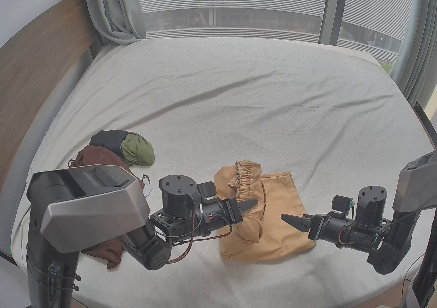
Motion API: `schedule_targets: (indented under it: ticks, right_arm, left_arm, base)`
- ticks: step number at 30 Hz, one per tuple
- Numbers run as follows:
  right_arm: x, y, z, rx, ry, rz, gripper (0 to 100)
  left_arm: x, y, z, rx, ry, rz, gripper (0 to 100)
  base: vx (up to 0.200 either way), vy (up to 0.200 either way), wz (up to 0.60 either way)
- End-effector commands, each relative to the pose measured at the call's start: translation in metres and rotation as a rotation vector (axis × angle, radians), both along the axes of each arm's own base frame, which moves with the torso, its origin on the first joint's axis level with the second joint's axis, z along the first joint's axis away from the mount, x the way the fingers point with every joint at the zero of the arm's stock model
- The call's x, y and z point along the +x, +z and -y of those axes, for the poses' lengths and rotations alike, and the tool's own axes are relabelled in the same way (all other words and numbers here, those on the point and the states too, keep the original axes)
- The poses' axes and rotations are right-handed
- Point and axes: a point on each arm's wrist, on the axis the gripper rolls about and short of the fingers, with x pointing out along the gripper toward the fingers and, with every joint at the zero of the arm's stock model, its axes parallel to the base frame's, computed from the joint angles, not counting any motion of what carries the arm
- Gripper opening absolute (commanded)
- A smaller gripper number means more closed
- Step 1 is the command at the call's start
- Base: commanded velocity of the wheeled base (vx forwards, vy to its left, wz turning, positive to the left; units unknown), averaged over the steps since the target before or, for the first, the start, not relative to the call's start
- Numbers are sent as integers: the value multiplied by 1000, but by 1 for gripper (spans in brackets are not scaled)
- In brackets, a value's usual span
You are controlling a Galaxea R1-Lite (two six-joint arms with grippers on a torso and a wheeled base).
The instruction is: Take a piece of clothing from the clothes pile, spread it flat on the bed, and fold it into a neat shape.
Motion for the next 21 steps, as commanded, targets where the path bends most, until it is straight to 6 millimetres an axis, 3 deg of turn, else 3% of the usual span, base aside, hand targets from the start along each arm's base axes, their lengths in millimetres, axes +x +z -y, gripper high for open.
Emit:
schedule_targets:
  ticks: [1,21]
  right_arm:
    - [0,2,0,2,-1,7,100]
    - [1,6,1,9,-8,24,100]
  left_arm:
    - [0,-5,7,4,-15,-7,0]
    - [-4,-15,34,-16,-62,-45,0]
  base:
    - [0,0,0]
    - [0,0,0]
